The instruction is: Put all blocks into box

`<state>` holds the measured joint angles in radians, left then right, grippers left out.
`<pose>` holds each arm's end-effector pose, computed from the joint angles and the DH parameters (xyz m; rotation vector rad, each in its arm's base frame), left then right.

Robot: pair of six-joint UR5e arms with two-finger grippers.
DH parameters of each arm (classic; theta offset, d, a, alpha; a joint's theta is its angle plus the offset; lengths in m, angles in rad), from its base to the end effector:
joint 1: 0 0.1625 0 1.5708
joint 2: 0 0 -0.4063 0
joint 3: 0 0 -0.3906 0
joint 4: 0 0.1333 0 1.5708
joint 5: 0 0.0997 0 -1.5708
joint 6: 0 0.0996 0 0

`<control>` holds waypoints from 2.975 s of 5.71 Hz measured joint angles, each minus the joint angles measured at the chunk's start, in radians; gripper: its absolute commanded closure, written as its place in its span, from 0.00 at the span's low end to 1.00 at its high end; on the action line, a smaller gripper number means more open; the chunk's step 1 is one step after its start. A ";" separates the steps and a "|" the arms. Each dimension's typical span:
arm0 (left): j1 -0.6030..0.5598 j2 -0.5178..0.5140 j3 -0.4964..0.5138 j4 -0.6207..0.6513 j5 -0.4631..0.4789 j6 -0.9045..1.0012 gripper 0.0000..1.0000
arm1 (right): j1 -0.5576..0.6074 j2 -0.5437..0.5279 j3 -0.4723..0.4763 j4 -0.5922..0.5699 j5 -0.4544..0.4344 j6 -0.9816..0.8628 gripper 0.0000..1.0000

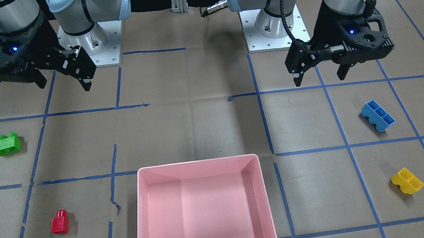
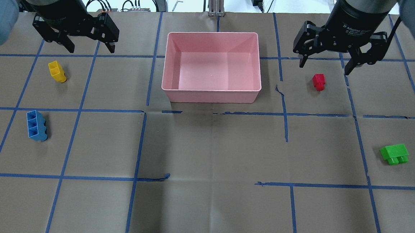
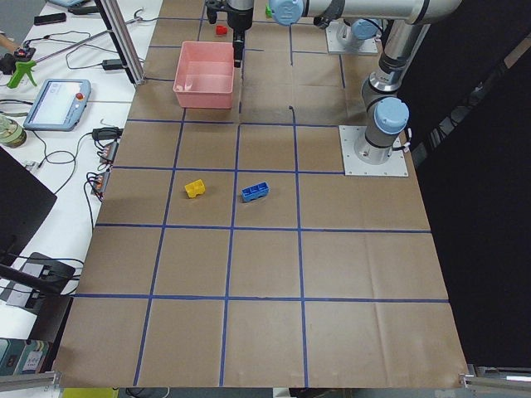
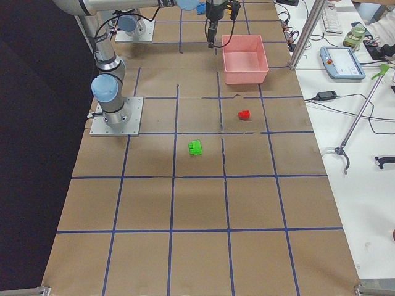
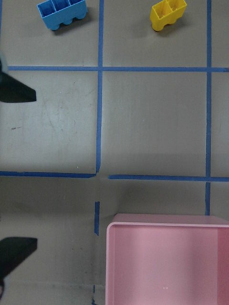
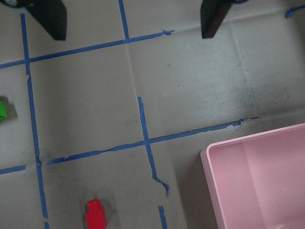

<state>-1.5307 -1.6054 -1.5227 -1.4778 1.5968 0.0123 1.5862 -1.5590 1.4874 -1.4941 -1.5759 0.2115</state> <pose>-0.1100 -0.5192 0.4854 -0.0454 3.1082 -0.1645 0.1404 -0.4915 0.4966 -0.3070 -3.1209 -0.0070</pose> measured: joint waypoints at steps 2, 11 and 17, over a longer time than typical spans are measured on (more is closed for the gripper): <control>0.001 0.000 -0.008 0.001 0.001 0.003 0.01 | 0.000 0.000 0.000 0.000 0.000 -0.001 0.01; 0.597 -0.246 -0.216 0.343 0.053 0.372 0.01 | -0.359 0.018 0.003 -0.003 -0.014 -0.612 0.00; 0.616 -0.292 -0.497 0.649 0.049 0.399 1.00 | -0.734 0.040 0.339 -0.336 0.001 -1.089 0.00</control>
<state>-0.9143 -1.8973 -2.0199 -0.8292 1.6456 0.4115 0.8517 -1.5193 1.8262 -1.8305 -1.5746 -0.8776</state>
